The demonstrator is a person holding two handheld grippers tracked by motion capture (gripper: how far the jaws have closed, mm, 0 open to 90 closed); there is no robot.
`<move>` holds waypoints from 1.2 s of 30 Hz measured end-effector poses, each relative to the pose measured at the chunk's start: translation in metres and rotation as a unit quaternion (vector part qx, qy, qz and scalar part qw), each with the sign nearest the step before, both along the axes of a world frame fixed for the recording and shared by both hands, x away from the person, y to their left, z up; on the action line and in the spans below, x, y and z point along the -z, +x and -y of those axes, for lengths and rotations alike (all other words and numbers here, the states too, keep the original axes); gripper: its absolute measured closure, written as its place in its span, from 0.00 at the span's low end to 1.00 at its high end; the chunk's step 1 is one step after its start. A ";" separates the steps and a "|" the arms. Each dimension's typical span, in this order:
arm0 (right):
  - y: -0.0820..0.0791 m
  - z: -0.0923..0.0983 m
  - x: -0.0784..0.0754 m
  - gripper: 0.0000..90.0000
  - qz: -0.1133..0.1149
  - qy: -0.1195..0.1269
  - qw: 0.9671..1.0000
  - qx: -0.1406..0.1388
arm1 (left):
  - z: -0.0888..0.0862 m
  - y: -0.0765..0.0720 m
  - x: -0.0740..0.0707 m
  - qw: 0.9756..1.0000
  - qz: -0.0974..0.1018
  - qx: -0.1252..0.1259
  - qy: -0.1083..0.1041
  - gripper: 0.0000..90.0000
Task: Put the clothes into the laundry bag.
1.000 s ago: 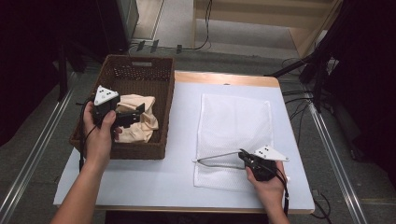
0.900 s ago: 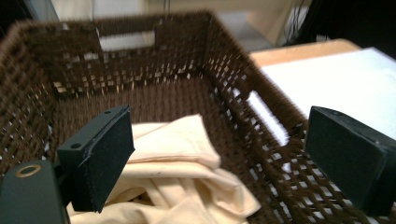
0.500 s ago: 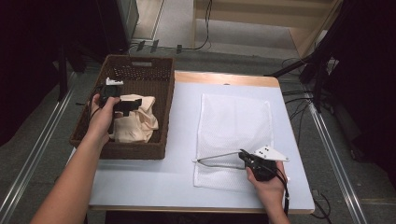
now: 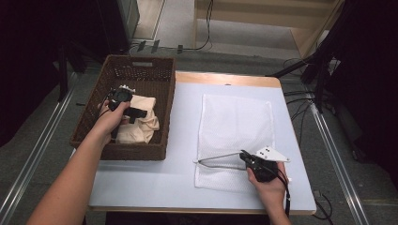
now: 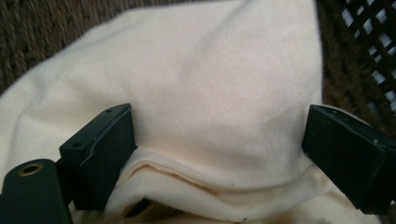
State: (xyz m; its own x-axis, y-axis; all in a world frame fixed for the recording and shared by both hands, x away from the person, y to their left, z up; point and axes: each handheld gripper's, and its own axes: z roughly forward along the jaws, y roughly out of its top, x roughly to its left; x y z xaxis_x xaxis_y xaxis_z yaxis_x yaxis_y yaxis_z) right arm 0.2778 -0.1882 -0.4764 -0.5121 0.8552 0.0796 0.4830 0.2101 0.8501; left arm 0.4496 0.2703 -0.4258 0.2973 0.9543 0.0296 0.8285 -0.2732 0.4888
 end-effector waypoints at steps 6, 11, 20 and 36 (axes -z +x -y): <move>0.000 0.000 0.000 0.98 -0.001 0.000 1.000 0.000 | 0.001 0.004 0.002 0.999 -0.020 0.029 0.008 0.01; 0.000 0.001 0.000 0.98 0.001 -0.001 1.000 -0.001 | 0.006 0.003 -0.001 0.998 -0.035 0.035 0.042 0.12; 0.000 0.000 0.000 0.98 0.000 -0.001 1.000 0.000 | 0.010 -0.004 -0.014 0.997 -0.061 0.038 0.035 0.69; 0.000 0.000 0.002 0.98 -0.002 -0.001 1.000 0.001 | 0.019 -0.011 -0.028 0.991 -0.092 0.095 -0.035 0.05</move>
